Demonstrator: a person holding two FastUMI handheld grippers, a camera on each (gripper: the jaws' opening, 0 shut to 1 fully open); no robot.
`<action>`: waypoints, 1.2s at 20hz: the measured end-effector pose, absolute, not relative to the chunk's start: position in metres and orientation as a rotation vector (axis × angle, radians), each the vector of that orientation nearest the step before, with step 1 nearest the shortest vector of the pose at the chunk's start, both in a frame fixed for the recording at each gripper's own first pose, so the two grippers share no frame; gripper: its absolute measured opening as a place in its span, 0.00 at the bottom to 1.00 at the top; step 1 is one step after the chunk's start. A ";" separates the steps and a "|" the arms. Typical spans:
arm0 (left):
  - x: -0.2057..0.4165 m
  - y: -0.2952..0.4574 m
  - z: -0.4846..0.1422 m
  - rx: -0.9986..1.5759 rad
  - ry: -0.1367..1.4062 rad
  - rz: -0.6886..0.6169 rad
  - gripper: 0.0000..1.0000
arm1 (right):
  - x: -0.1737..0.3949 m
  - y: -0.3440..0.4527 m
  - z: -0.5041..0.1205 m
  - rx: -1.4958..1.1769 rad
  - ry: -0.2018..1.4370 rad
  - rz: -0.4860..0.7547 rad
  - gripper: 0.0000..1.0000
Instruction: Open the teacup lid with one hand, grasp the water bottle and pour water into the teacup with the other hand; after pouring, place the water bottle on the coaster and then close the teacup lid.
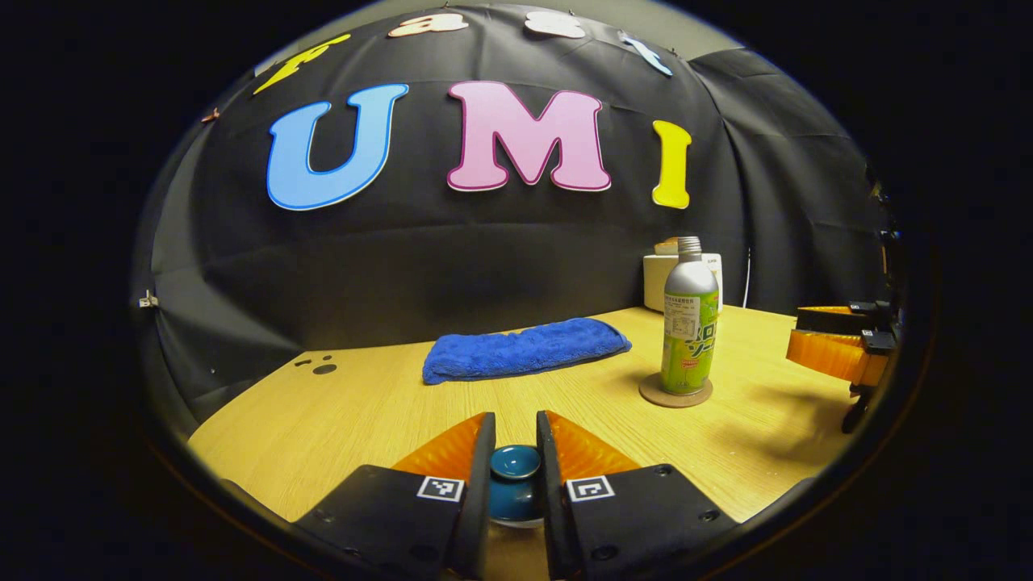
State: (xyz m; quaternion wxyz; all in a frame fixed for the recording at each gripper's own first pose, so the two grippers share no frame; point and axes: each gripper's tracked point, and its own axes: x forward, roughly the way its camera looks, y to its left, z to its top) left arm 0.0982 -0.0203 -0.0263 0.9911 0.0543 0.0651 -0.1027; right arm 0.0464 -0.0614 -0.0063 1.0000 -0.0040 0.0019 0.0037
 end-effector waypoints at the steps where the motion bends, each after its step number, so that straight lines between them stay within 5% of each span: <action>1: 0.099 -0.022 -0.028 0.117 0.141 -0.208 0.32 | 0.046 -0.061 -0.006 -0.008 0.003 0.008 0.98; 17: 0.101 -0.027 -0.036 0.162 0.192 -0.206 0.39 | 0.046 -0.062 -0.006 -0.008 0.003 0.007 0.98; 19: 0.098 -0.022 -0.029 0.144 0.152 -0.183 0.49 | 0.046 -0.062 -0.006 -0.008 0.003 0.007 0.98; 22: 0.082 -0.015 -0.014 0.127 0.061 -0.157 0.86 | 0.046 -0.062 -0.006 -0.008 0.003 0.006 0.98; 24: 0.066 -0.007 -0.005 0.123 -0.003 -0.126 0.96 | 0.047 -0.061 -0.005 -0.008 0.003 0.006 0.98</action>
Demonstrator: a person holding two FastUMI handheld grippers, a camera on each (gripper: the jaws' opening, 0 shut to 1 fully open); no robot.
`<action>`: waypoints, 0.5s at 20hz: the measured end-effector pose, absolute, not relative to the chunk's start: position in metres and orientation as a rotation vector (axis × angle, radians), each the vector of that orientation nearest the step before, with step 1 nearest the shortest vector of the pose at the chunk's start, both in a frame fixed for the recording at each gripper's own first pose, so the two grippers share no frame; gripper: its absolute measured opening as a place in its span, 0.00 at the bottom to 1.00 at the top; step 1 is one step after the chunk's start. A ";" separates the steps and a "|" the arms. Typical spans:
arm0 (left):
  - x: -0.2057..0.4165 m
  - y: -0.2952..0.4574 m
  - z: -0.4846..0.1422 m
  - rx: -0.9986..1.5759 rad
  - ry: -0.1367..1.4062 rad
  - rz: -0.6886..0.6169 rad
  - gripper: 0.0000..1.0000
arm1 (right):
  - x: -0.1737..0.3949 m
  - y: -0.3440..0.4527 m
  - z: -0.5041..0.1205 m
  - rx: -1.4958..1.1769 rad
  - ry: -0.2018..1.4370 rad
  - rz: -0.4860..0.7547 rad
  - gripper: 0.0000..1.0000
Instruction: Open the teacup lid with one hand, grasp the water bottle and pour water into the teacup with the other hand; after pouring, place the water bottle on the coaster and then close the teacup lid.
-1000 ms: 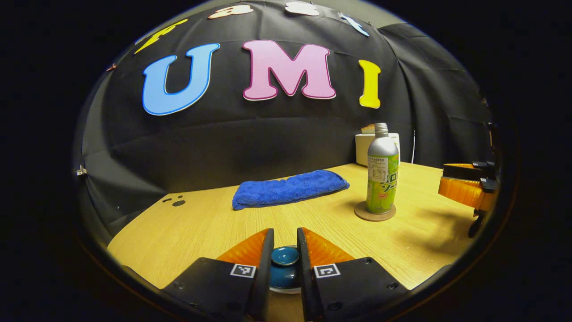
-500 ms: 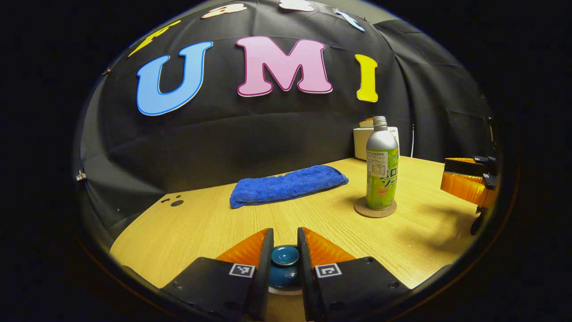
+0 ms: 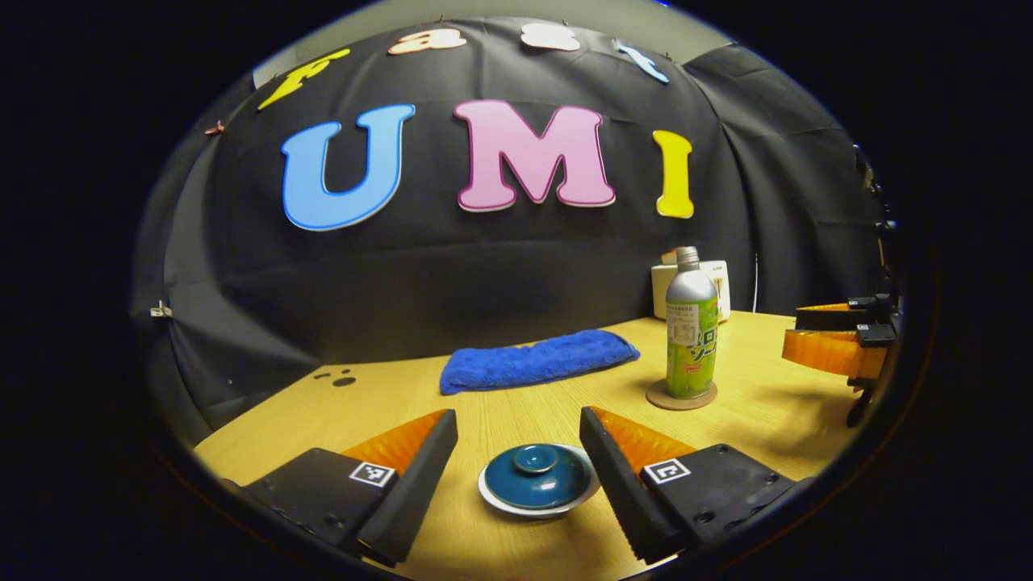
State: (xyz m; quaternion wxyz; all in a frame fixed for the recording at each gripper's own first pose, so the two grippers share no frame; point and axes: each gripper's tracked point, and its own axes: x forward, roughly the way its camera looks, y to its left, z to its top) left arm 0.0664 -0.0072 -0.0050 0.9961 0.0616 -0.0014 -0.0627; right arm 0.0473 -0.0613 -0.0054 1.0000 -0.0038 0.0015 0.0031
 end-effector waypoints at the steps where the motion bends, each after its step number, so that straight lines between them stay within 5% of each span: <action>1: 0.058 -0.002 -0.001 0.104 -0.031 -0.101 0.97 | 0.046 -0.062 -0.006 -0.008 0.003 0.006 0.98; 10: 0.024 -0.004 0.010 -0.097 -0.084 -0.055 0.97 | 0.045 -0.068 -0.006 -0.008 0.003 -0.027 0.98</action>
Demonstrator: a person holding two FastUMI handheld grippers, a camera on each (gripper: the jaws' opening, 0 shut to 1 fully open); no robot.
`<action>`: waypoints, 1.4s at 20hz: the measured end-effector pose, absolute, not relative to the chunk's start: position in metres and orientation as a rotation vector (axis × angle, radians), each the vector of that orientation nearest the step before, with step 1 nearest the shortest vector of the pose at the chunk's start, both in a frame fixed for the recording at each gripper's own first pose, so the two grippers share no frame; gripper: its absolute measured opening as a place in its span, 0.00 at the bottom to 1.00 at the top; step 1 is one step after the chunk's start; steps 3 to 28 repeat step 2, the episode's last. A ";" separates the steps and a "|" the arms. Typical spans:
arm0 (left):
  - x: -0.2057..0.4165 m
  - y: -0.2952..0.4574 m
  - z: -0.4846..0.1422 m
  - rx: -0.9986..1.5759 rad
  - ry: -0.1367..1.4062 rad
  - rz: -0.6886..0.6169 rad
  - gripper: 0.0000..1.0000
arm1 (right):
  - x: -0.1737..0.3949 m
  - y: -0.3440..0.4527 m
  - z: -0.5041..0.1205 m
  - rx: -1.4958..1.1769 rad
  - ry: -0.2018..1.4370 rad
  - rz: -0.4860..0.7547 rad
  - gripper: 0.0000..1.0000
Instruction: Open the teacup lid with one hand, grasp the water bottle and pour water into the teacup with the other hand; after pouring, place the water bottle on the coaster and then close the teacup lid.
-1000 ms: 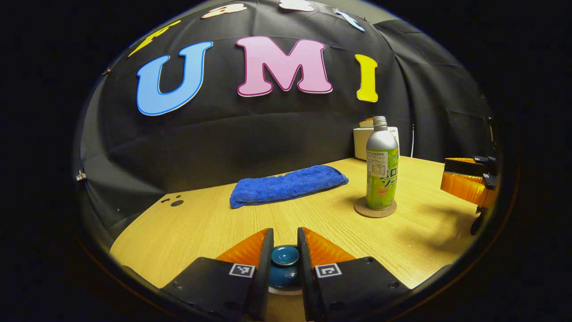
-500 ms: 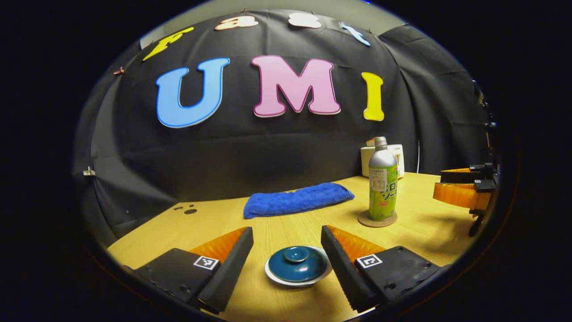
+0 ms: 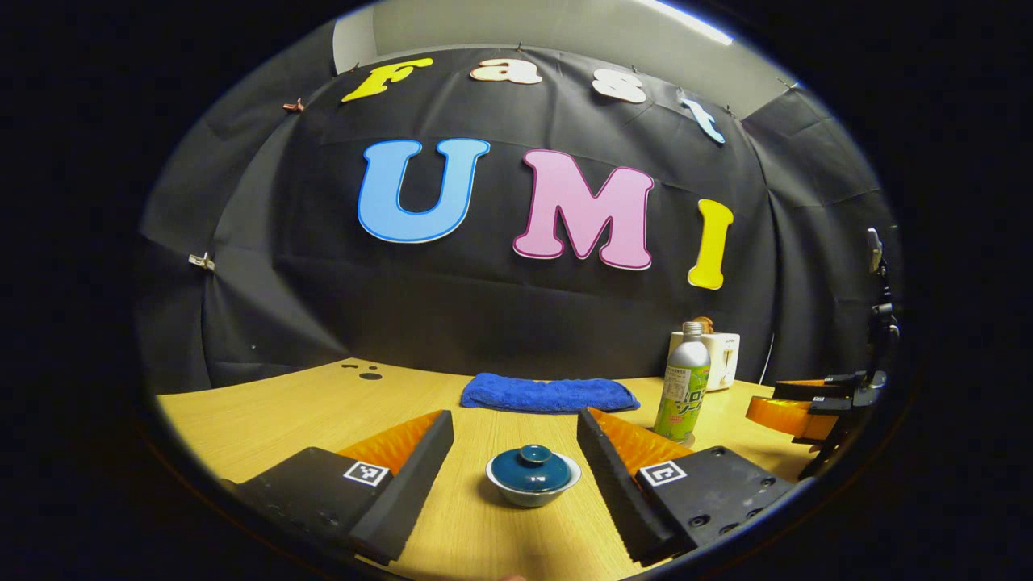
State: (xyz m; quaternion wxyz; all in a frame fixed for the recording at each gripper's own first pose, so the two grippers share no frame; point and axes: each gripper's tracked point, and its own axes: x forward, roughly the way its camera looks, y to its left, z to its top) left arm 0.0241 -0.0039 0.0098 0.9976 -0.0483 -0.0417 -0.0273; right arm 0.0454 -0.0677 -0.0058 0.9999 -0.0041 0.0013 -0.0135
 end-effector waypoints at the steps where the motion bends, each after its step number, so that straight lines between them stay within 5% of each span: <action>1: 0.025 -0.007 0.007 -0.092 -0.068 -0.059 0.95 | 0.045 -0.070 -0.006 -0.009 0.002 -0.041 0.98; 28: 0.027 -0.009 0.004 -0.079 -0.058 -0.059 0.95 | 0.046 -0.068 -0.005 -0.009 0.002 -0.048 0.98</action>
